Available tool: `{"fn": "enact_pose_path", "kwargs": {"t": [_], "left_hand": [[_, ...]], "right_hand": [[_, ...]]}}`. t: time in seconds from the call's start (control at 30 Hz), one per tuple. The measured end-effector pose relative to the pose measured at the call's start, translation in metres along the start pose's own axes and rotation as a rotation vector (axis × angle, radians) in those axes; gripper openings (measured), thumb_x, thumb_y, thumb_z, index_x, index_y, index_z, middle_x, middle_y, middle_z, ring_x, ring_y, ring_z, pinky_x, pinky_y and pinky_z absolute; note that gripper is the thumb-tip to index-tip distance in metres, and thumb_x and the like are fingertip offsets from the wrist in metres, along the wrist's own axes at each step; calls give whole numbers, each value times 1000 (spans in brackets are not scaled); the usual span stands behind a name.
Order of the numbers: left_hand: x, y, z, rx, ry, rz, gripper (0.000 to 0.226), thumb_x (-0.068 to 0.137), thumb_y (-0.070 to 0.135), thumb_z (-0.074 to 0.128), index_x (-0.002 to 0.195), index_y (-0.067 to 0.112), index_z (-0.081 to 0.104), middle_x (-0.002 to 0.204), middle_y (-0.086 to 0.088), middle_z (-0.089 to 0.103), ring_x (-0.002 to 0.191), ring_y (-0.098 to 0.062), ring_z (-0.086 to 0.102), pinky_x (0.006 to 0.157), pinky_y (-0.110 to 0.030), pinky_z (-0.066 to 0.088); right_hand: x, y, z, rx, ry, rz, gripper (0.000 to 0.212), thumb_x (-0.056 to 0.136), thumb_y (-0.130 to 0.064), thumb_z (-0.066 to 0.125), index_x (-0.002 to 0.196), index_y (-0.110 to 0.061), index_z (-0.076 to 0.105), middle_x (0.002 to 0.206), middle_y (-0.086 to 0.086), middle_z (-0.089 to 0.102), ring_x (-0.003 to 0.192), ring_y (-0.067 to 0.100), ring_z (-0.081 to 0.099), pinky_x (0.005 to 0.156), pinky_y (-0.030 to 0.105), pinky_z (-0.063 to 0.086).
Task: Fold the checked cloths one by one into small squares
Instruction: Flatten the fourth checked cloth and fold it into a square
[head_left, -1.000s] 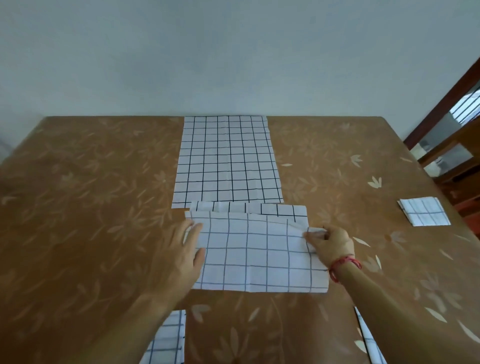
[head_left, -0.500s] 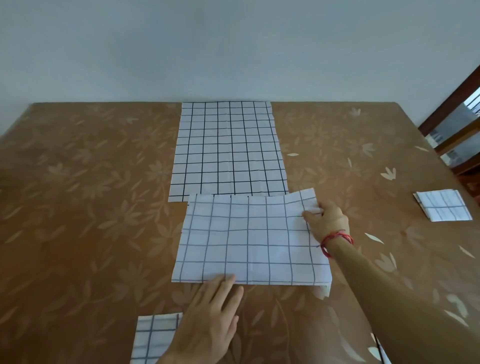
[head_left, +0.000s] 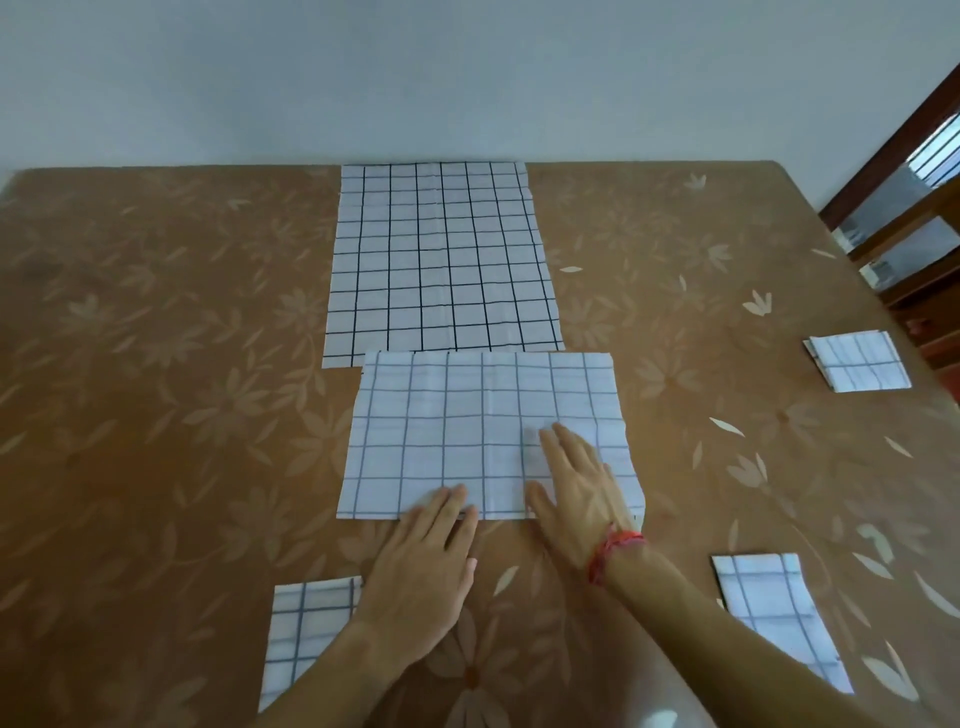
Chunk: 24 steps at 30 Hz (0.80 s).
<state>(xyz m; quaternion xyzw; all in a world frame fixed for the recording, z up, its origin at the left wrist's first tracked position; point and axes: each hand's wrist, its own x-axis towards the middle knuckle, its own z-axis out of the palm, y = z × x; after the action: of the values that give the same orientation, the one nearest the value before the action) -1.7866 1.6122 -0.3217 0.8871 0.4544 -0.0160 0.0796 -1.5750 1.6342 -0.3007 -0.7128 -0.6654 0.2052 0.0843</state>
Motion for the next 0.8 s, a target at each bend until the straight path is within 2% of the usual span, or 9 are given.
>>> {"fn": "enact_pose_path", "kwargs": {"t": [0.07,0.13,0.2,0.3,0.4,0.5,0.57,0.63,0.8], "left_hand": [[0,0,0,18,14,20,53,94,34,33,133,8,57,144,-11,49,135,-25,44,109,-42,33],[0,0,1,12,28,30,50,94,30,36,134,6,55,144,-12,49,136,-25,43,111,-41,31],[-1,0,1,-20,40,26,50,94,24,44,139,4,49,147,-12,45,139,-24,38,115,-37,29],[-4,3,0,-39,23,19,51,95,20,38,143,2,43,149,-12,41,141,-22,35,118,-33,19],[-7,6,-2,-36,-17,-11,52,96,23,30,143,4,43,150,-9,41,141,-19,34,119,-32,20],[-7,6,-3,-38,-40,-42,53,96,24,32,144,6,43,151,-8,40,141,-19,34,114,-32,18],[-8,6,-7,-30,-58,-59,53,99,24,27,148,7,35,156,-7,30,145,-18,25,115,-31,8],[-8,3,-8,-53,-85,-65,52,104,25,20,153,8,17,162,-5,8,149,-16,4,117,-28,-5],[-14,-8,-13,-41,-155,-166,55,105,31,16,154,8,5,163,-5,-3,149,-15,-6,121,-31,-2]], "right_hand": [[-18,-16,13,-38,-55,-83,60,96,-33,37,151,-10,25,159,8,20,146,25,19,116,44,26],[-31,-28,25,-87,-77,-175,60,90,-31,34,142,-2,42,149,17,39,137,32,39,106,49,41],[-39,-35,38,-114,-95,-231,59,88,-28,34,138,1,48,143,19,47,132,33,46,102,48,44],[-48,-43,52,-155,-117,-272,59,93,-28,32,145,0,36,153,15,33,142,29,29,112,46,33],[-53,-46,57,-154,-156,-266,61,100,-30,28,153,-5,8,161,8,2,148,22,-3,121,40,9],[-55,-49,53,-156,-178,-238,63,102,-36,23,153,-11,-6,161,3,-12,147,16,-15,117,29,-11],[-57,-48,50,-192,-185,-221,63,102,-40,20,153,-11,-6,160,3,-13,146,15,-17,117,30,-11],[-59,-46,50,-244,-212,-205,66,101,-45,17,153,-11,-4,159,2,-15,144,15,-19,118,33,-10],[-60,-39,50,-306,-243,-163,75,92,-54,5,152,-10,-7,159,4,-17,145,16,-19,120,39,-6]]}}
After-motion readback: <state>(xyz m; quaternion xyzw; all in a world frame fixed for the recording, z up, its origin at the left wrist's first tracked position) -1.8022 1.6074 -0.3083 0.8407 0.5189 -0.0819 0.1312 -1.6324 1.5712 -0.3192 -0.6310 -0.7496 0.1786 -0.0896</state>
